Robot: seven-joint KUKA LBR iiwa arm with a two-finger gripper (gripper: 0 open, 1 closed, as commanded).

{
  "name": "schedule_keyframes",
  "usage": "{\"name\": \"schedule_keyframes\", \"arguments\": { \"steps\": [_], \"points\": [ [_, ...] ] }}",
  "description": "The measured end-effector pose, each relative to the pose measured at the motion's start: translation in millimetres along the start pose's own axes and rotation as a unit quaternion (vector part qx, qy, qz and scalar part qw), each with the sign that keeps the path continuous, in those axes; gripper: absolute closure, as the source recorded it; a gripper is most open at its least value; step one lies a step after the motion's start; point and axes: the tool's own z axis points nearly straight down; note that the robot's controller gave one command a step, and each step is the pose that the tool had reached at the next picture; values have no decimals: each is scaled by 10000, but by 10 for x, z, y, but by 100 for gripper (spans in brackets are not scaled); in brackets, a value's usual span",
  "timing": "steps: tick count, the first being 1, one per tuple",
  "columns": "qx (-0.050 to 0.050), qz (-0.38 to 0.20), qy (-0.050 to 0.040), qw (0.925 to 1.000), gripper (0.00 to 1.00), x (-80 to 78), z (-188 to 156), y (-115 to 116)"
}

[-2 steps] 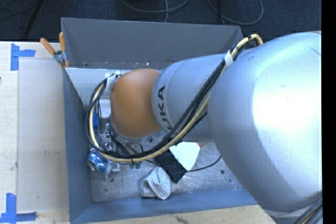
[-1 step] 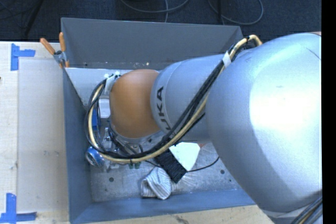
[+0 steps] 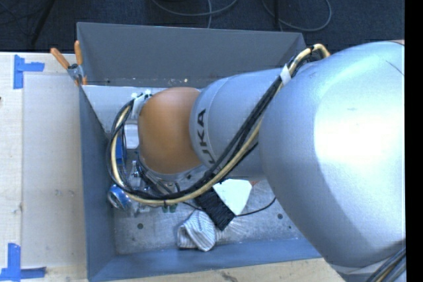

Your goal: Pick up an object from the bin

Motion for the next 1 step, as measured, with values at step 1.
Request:
{"name": "schedule_keyframes", "arguments": {
  "steps": [1],
  "points": [
    [2,-141,-3,9999,100,136,-1609,-106]
  ]
}}
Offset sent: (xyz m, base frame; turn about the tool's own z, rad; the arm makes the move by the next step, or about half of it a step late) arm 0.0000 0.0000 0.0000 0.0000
